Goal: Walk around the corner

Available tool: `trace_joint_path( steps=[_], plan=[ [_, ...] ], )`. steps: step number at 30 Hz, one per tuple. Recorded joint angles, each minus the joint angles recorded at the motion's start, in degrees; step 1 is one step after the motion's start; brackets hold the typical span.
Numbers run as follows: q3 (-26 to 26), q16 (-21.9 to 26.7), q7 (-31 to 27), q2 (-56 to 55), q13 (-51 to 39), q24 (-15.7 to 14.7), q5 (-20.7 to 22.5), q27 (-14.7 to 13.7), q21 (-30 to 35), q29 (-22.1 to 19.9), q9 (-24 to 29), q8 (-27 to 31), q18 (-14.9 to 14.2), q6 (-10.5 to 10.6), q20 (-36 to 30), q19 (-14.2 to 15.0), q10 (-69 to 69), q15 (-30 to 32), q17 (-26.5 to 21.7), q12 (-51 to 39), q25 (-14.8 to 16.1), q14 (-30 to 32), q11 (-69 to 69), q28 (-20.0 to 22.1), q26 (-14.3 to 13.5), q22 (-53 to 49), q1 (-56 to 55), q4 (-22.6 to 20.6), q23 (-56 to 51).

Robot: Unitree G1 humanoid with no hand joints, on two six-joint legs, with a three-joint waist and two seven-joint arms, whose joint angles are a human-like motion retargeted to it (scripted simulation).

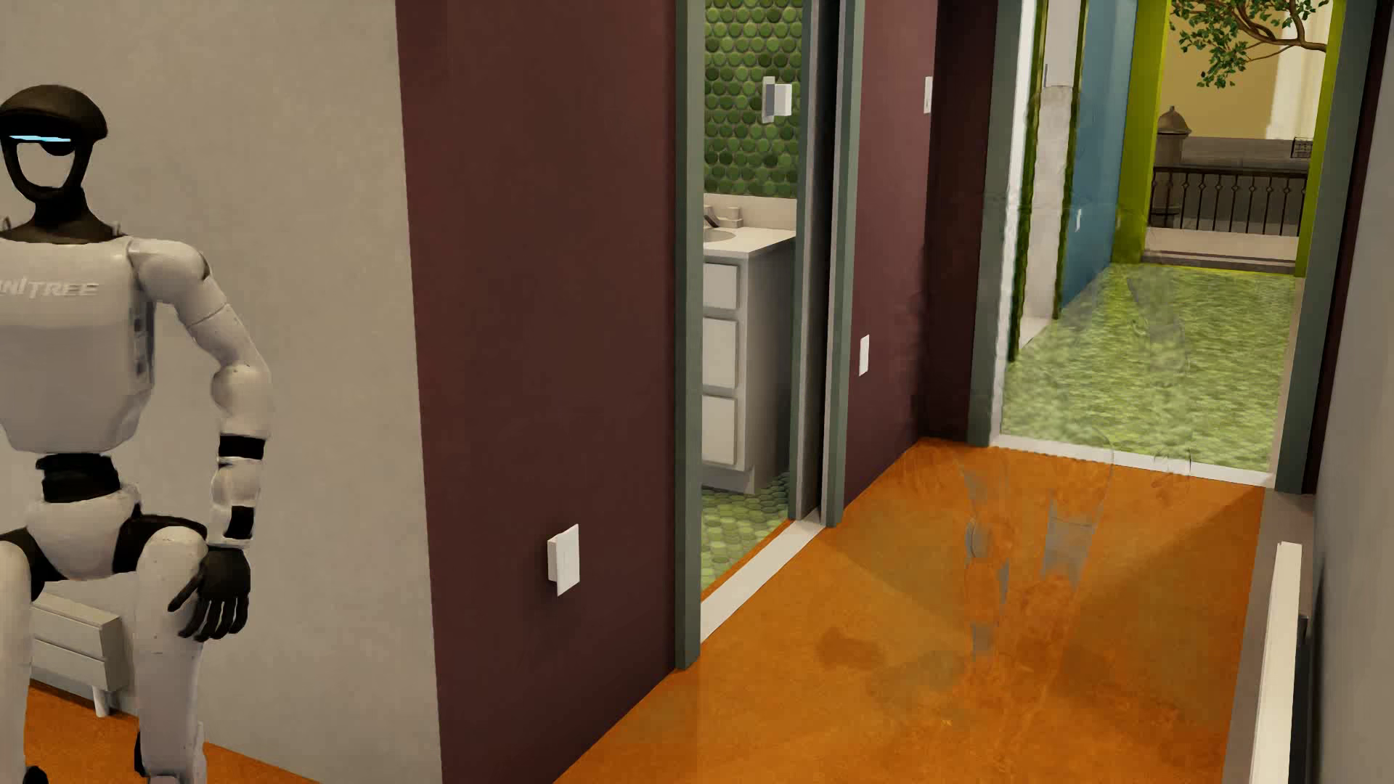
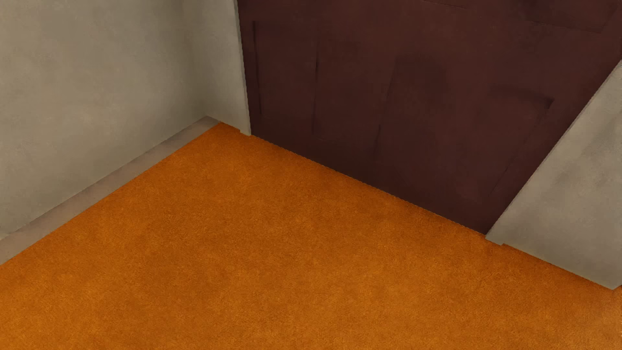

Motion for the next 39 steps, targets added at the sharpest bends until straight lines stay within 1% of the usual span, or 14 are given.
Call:
trace_joint_path(
  steps=[5, 9, 11, 13, 15, 17, 20, 22, 25, 27, 29, 31, 34, 39],
  plan=[
    [1.3, -0.9, 0.0, -3.4, -3.0, 0.0, 1.6, 0.0, -10.7, 0.0, 2.2, 0.0, 0.0, 1.0, 8.2, 0.0, -1.1, 15.0, -1.1, -1.4, 0.0, -5.6, -37.0, 0.0, 0.0, -9.9, 11.5, 1.3, -4.7],
    [2.4, -1.1, 0.0, -2.4, -5.4, 0.0, 2.0, 0.0, -18.9, 0.0, 1.7, 0.0, 0.0, 2.6, 0.0, 0.0, -0.6, 20.2, -3.6, 4.3, 0.0, 0.0, -32.2, 0.0, 0.0, -1.8, 18.9, 5.5, -6.2],
    [2.7, -1.6, 0.0, 2.1, -7.1, 0.0, 2.6, 0.0, -17.8, 0.0, 1.0, 0.0, 0.0, 4.3, -9.3, 0.0, 10.3, 14.6, -4.4, 7.3, 0.0, 12.3, -29.6, 0.0, 0.0, 7.5, 13.8, 8.4, -4.1],
    [4.0, -0.4, 0.0, 5.1, -8.4, 0.0, 2.7, 0.0, -18.2, 0.0, -0.1, 0.0, 0.0, 5.8, -19.8, 0.0, 34.4, 7.8, -5.1, 6.7, 0.0, 21.1, -29.8, 0.0, 0.0, 11.2, -3.8, 8.6, -5.2],
    [9.3, 1.2, 0.0, 6.6, -9.8, 0.0, 1.7, 0.0, -18.8, 0.0, -1.2, 0.0, 0.0, 4.8, -15.8, 0.0, 45.3, 4.0, -5.2, 7.7, 0.0, 20.3, -31.1, 0.0, 0.0, 9.1, -18.5, 4.8, -6.4],
    [12.8, 1.7, 0.0, 12.6, -10.7, 0.0, 1.4, 0.0, -19.9, 0.0, -0.8, 0.0, 0.0, 3.9, -10.2, 0.0, 34.5, 1.7, -5.6, 9.9, 0.0, 21.4, -33.9, 0.0, 0.0, 5.6, -24.7, 1.6, -7.9],
    [17.5, -0.8, 0.0, 22.8, -10.2, 0.0, 5.1, 0.0, -24.0, 0.0, 1.6, 0.0, 0.0, 6.2, -5.9, 0.0, 7.0, -2.1, -6.6, 12.4, 0.0, 29.5, -36.9, 0.0, 0.0, 2.9, -22.5, 2.3, -10.2],
    [18.1, -3.1, 0.0, 26.8, -11.2, 0.0, 7.2, 0.0, -24.1, 0.0, 1.7, 0.0, 0.0, 6.9, -7.5, 0.0, 2.6, -4.5, -6.7, 13.4, 0.0, 13.4, -37.0, 0.0, 0.0, 2.3, -20.8, 2.2, -10.6],
    [18.1, -4.4, 0.0, 29.4, -8.4, 0.0, 7.2, 0.0, -25.3, 0.0, -1.3, 0.0, 0.0, 5.3, -9.7, 0.0, 4.5, -4.5, -5.1, 15.0, 0.0, 12.2, -34.1, 0.0, 0.0, 2.6, -20.1, 1.9, -12.7],
    [16.3, -4.2, 0.0, 25.9, -7.0, 0.0, 3.7, 0.0, -21.2, 0.0, -2.7, 0.0, 0.0, 2.4, -11.5, 0.0, 3.4, 2.0, -3.2, 13.6, 0.0, 14.5, -24.4, 0.0, 0.0, 5.6, -18.6, -1.0, -9.9],
    [12.4, -2.5, 0.0, 14.6, -5.9, 0.0, -1.7, 0.0, -15.5, 0.0, -3.9, 0.0, 0.0, 1.0, -10.5, 0.0, 4.1, 13.3, -2.3, 10.3, 0.0, 4.0, -4.4, 0.0, 0.0, 5.3, -15.2, -1.8, -7.4],
    [7.5, -1.5, 0.0, 7.7, -5.1, 0.0, -3.6, 0.0, -10.1, 0.0, -2.1, 0.0, 0.0, 1.8, -4.9, 0.0, 3.1, 9.4, -1.7, 5.8, 0.0, -0.2, 6.4, 0.0, 0.0, 3.4, -9.2, -2.0, -4.5],
    [4.1, -0.4, 0.0, 0.6, -3.3, 0.0, -0.5, 0.0, -6.2, 0.0, 0.0, 0.0, 0.0, 3.0, 8.7, 0.0, 0.9, -1.4, -1.4, 2.0, 0.0, -2.8, -3.7, 0.0, 0.0, -5.8, -1.0, -0.9, -3.0],
    [0.6, -1.3, 0.0, -3.5, -4.6, 0.0, 4.3, 0.0, -11.5, 0.0, 2.3, 0.0, 0.0, 3.3, 8.9, 0.0, -1.3, 12.3, -3.3, -3.3, 0.0, -2.7, -33.2, 0.0, 0.0, -7.9, 7.2, 1.4, -4.6]
  ],
)
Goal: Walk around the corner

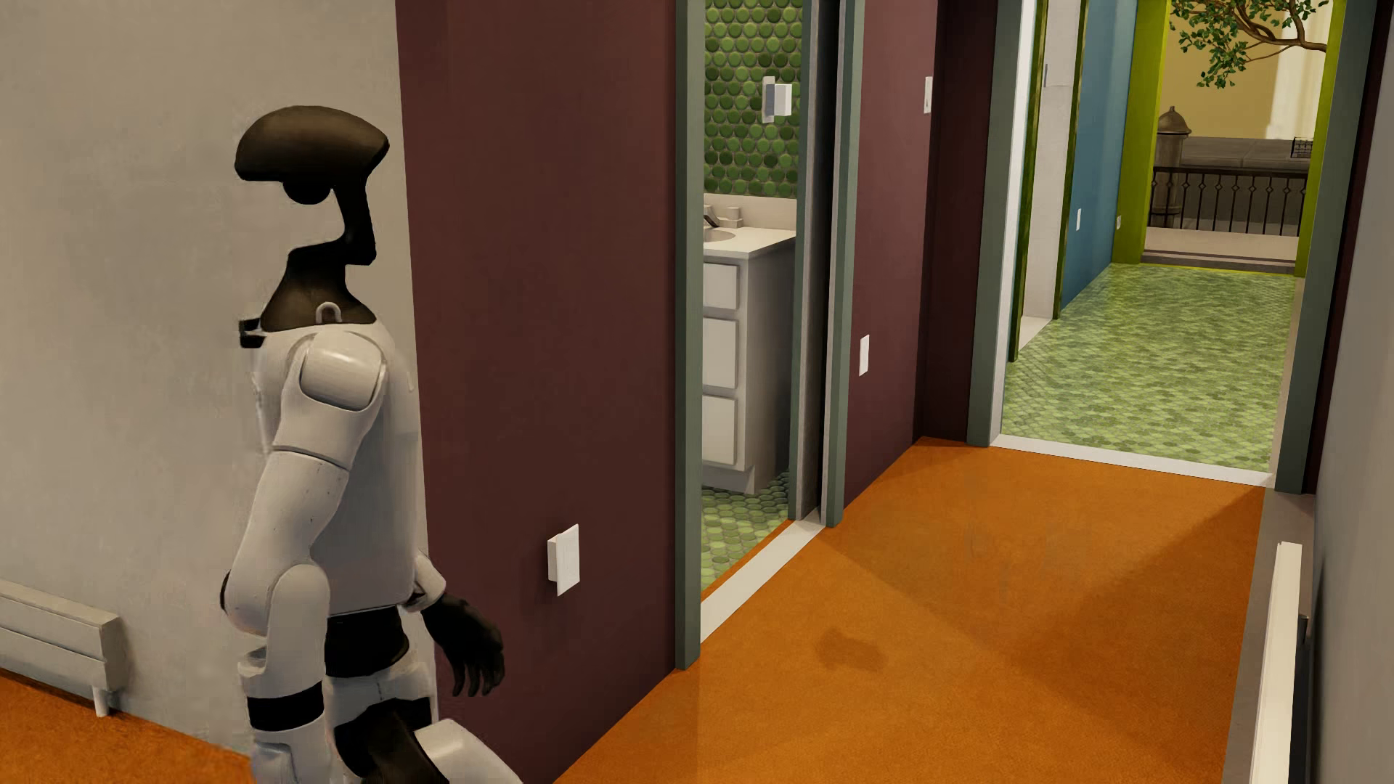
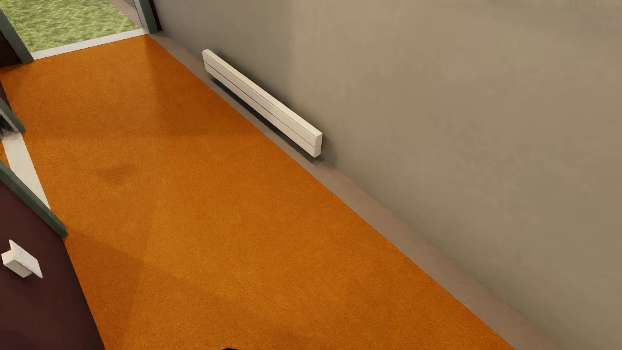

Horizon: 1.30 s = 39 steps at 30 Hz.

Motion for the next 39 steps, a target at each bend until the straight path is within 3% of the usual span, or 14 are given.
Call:
trace_joint_path(
  steps=[4, 7, 9, 11, 14, 17, 19, 21, 23, 27, 30, 33, 37, 39],
  plan=[
    [-0.3, -0.1, 0.0, -1.5, -2.0, 0.0, 2.8, 0.0, -9.8, 0.0, 0.4, 0.0, 0.0, -1.6, -12.9, 0.0, 0.0, 1.8, -1.5, 4.8, 0.0, 0.0, -2.1, 0.0, 0.0, 8.4, 7.0, 0.4, -3.4],
    [-2.7, -2.3, 0.0, -0.2, -2.2, 0.0, 3.0, 0.0, -12.2, 0.0, -1.0, 0.0, 0.0, 2.0, -28.1, 0.0, 1.5, -0.2, -2.9, 11.0, 0.0, 8.0, 3.1, 0.0, 0.0, 17.7, 9.8, 3.1, -3.1],
    [-3.4, -1.5, 0.0, 5.1, -2.5, 0.0, 1.8, 0.0, -9.7, 0.0, -1.2, 0.0, 0.0, 4.3, -33.0, 0.0, 15.3, -6.9, -3.0, 13.8, 0.0, 19.0, 3.3, 0.0, 0.0, 18.2, 1.1, 4.7, -1.8],
    [-0.6, -0.3, 0.0, 7.2, -3.5, 0.0, 0.4, 0.0, -7.5, 0.0, -3.2, 0.0, 0.0, 5.3, -28.8, 0.0, 36.6, -11.4, -2.1, 13.2, 0.0, 26.3, 2.3, 0.0, 0.0, 16.7, -15.9, 4.0, -1.6],
    [6.1, 0.5, 0.0, 15.1, -5.0, 0.0, -1.6, 0.0, -7.1, 0.0, -4.0, 0.0, 0.0, 2.1, -14.2, 0.0, 47.1, -13.9, 0.1, 12.5, 0.0, 18.5, -1.8, 0.0, 0.0, 12.2, -32.0, 0.8, -3.4],
    [10.8, -1.6, 0.0, 25.2, -5.7, 0.0, -0.7, 0.0, -11.7, 0.0, -1.2, 0.0, 0.0, 0.6, -3.6, 0.0, 21.9, -15.5, 0.2, 12.9, 0.0, 27.5, -4.5, 0.0, 0.0, 6.1, -34.1, -0.9, -6.4],
    [12.3, -2.5, 0.0, 31.0, -6.3, 0.0, 0.5, 0.0, -13.4, 0.0, 0.4, 0.0, 0.0, 0.8, -3.2, 0.0, 4.5, -16.4, -0.5, 13.2, 0.0, 21.9, -5.0, 0.0, 0.0, 4.1, -31.7, -0.4, -7.3],
    [12.4, -2.4, 0.0, 34.8, -5.8, 0.0, 2.2, 0.0, -14.9, 0.0, 0.3, 0.0, 0.0, 0.8, -5.1, 0.0, 1.9, -17.1, -0.8, 13.7, 0.0, 11.6, -5.0, 0.0, 0.0, 4.7, -32.6, 1.6, -8.5],
    [13.0, -2.4, 0.0, 37.0, -3.0, 0.0, 0.2, 0.0, -16.8, 0.0, -0.9, 0.0, 0.0, -1.1, -9.5, 0.0, 4.5, -15.5, -0.3, 13.4, 0.0, 26.1, -3.4, 0.0, 0.0, 9.5, -35.0, 0.4, -9.2],
    [8.2, -0.5, 0.0, 20.5, 1.7, 0.0, -10.5, 0.0, -10.3, 0.0, -6.2, 0.0, 0.0, -7.2, -24.6, 0.0, 6.8, 8.5, 1.4, 13.8, 0.0, 21.8, 23.7, 0.0, 0.0, 18.5, -31.0, -3.8, -4.4],
    [1.4, 0.7, 0.0, 6.2, 3.0, 0.0, -11.1, 0.0, -3.5, 0.0, -3.7, 0.0, 0.0, -5.2, -32.5, 0.0, 3.2, -6.9, 1.2, 7.8, 0.0, 9.3, 42.1, 0.0, 0.0, 19.3, -17.0, -4.0, -0.8],
    [-2.0, 2.0, 0.0, 1.2, 4.2, 0.0, -6.9, 0.0, 4.4, 0.0, 0.2, 0.0, 0.0, -1.6, -14.9, 0.0, 2.0, -15.7, 1.8, 5.2, 0.0, -2.7, 28.6, 0.0, 0.0, 12.8, -1.9, -0.2, 2.9],
    [-3.2, 2.6, 0.0, 1.1, 3.7, 0.0, -4.4, 0.0, 2.2, 0.0, 1.8, 0.0, 0.0, -0.3, 2.2, 0.0, 1.4, 0.3, 2.6, 1.2, 0.0, -3.5, -4.2, 0.0, 0.0, -0.2, 7.1, 1.3, 0.0],
    [-2.8, 2.5, 0.0, 0.5, 2.6, 0.0, -4.0, 0.0, -0.4, 0.0, 2.2, 0.0, 0.0, 0.5, 3.3, 0.0, 1.0, -1.6, 1.9, 1.6, 0.0, -1.5, -2.4, 0.0, 0.0, -4.0, 11.8, 2.6, -1.6]
  ],
)
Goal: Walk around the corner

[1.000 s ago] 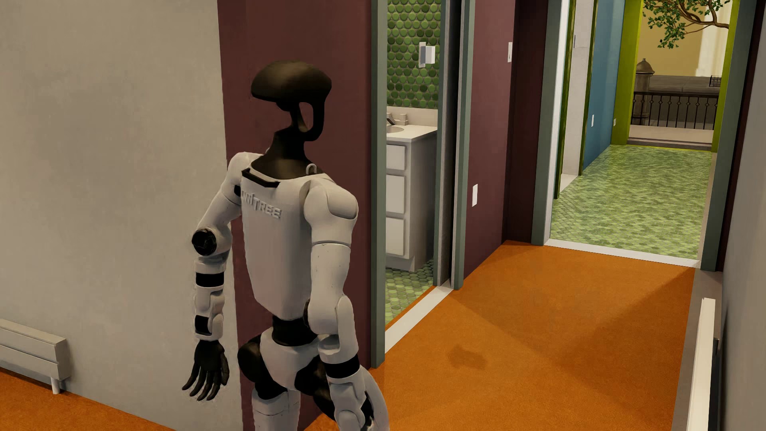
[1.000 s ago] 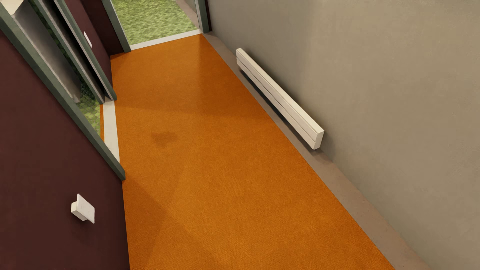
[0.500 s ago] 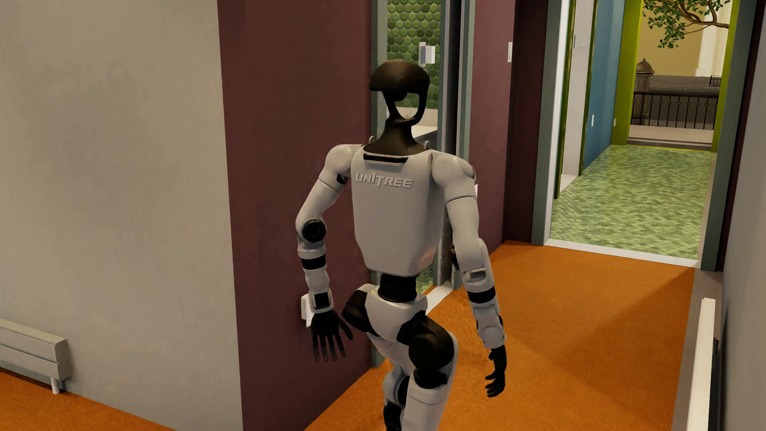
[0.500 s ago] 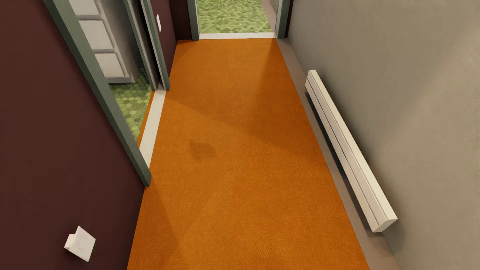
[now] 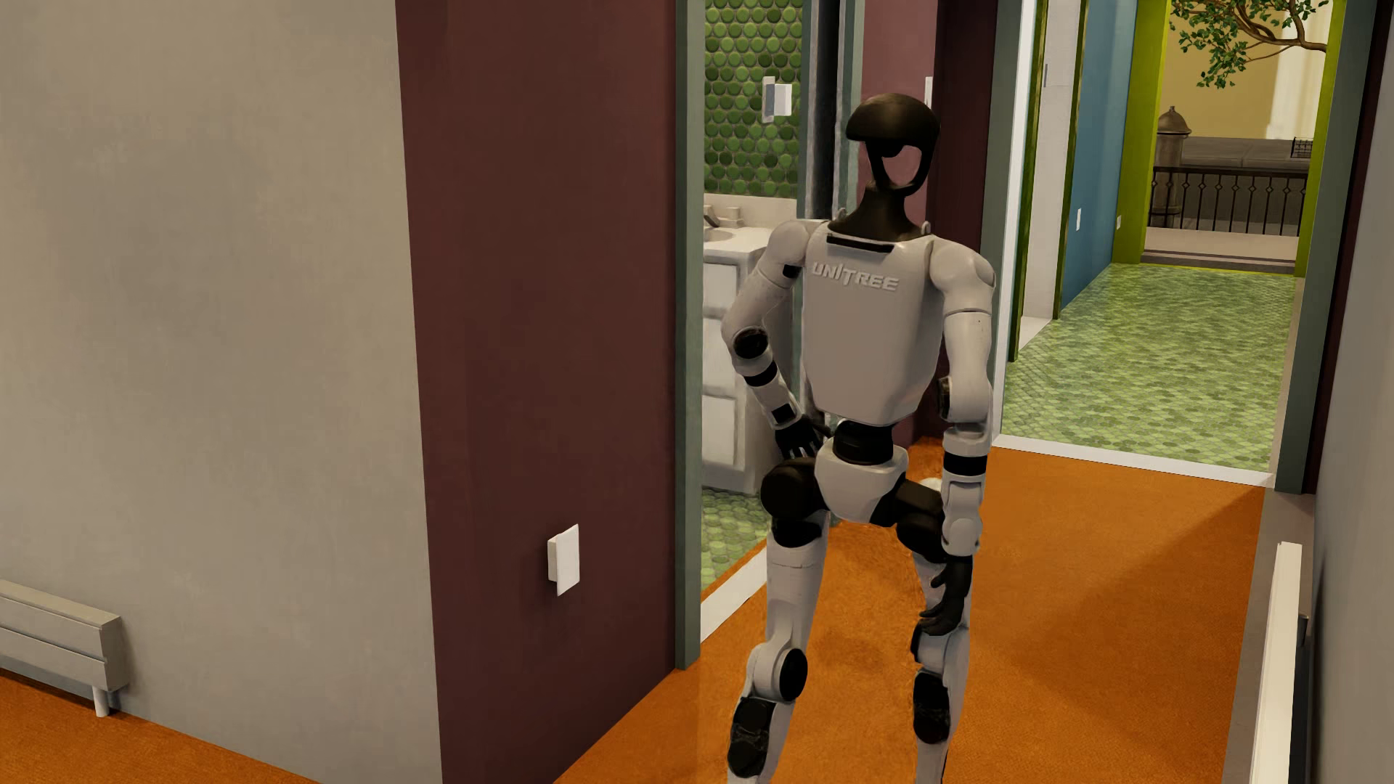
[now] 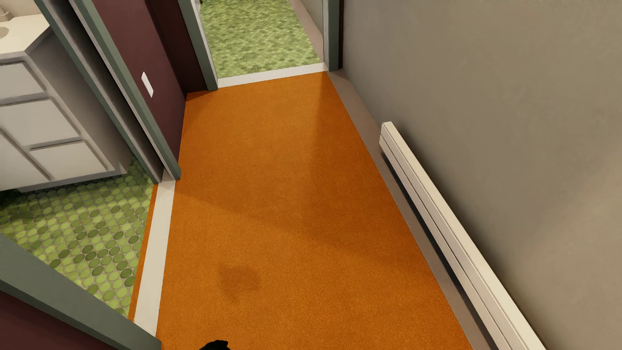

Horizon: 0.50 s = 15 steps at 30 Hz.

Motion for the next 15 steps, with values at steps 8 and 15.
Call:
trace_joint_path(
  steps=[8, 15],
  plan=[
    [7.7, -3.6, 0.0, 13.6, -8.8, 0.0, 4.0, 0.0, -13.2, 0.0, -3.6, 0.0, 0.0, 3.0, -22.9, 0.0, 41.0, -7.6, -3.4, 8.1, 0.0, 29.4, 0.1, 0.0, 0.0, 14.9, -34.1, 3.0, -3.3],
    [12.7, -4.1, 0.0, 32.1, -7.8, 0.0, 5.7, 0.0, -20.7, 0.0, -1.1, 0.0, 0.0, 2.3, -30.0, 0.0, 1.7, -14.9, -3.8, 14.2, 0.0, 12.9, -2.7, 0.0, 0.0, 17.9, -42.1, 0.3, -11.8]
  ],
)
